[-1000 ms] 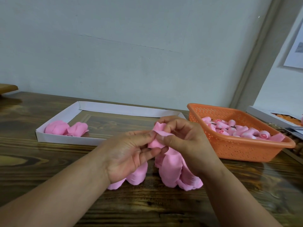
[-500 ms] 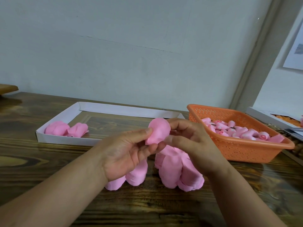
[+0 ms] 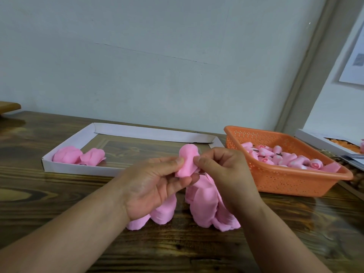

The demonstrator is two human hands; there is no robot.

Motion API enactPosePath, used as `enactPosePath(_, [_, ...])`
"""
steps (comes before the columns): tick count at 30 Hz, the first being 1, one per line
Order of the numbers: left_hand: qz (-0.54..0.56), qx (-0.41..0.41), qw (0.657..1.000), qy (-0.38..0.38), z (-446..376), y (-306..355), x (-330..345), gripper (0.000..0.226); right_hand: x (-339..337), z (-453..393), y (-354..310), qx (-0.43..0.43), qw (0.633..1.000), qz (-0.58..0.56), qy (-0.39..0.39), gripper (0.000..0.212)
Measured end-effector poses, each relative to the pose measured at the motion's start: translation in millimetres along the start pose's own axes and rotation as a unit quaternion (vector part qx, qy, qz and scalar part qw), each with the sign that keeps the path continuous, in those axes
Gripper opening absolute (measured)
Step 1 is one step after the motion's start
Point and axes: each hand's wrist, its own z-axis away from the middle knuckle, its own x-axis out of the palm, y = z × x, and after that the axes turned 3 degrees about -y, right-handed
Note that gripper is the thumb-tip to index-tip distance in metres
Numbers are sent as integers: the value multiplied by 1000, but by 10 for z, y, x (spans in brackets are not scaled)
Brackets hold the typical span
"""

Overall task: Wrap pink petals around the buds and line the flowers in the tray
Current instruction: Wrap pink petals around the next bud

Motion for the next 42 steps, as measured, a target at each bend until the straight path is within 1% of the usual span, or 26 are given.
enactPosePath(3, [-7, 5, 1000, -6, -3, -14, 3, 30, 39, 2, 22, -2, 999, 9, 32, 23])
enactPosePath(7, [-13, 6, 1000, -10, -13, -28, -6, 27, 46, 4, 21, 5, 999, 12, 42, 20])
enactPosePath(10, [-10, 4, 1000, -7, -11, -33, -6, 26, 23, 0, 12, 16, 1000, 1, 23, 14])
enactPosePath(13, [-2, 2, 1000, 0, -11, -26, -8, 27, 7, 1, 0, 18, 1000, 2, 6, 14])
enactPosePath(21, [2, 8, 1000, 20, 1, -7, 11, 38, 41, -8, 17, 14, 999, 1, 45, 21])
enactPosePath(23, [-8, 12, 1000, 19, 2, -12, 5, 39, 43, -5, 7, 30, 999, -21, 28, 19])
enactPosePath(25, [-16, 14, 1000, 14, 1, -16, -3, 33, 43, 1, -10, 43, 998, -34, 7, 19])
enactPosePath(28, [-42, 17, 999, 2, 3, -24, -8, 25, 51, 6, -24, 27, 999, -13, 12, 13])
enactPosePath(30, [-46, 20, 999, -2, -1, -30, -5, 28, 62, 8, -30, 17, 999, 3, 30, 9])
enactPosePath(35, [-54, 45, 997, 9, 2, -42, 40, 38, 81, 35, -68, -6, 997, 38, 60, 12])
enactPosePath(42, [-69, 76, 994, 35, 8, -69, 80, 28, 99, 49, -122, -15, 999, 35, 23, 16])
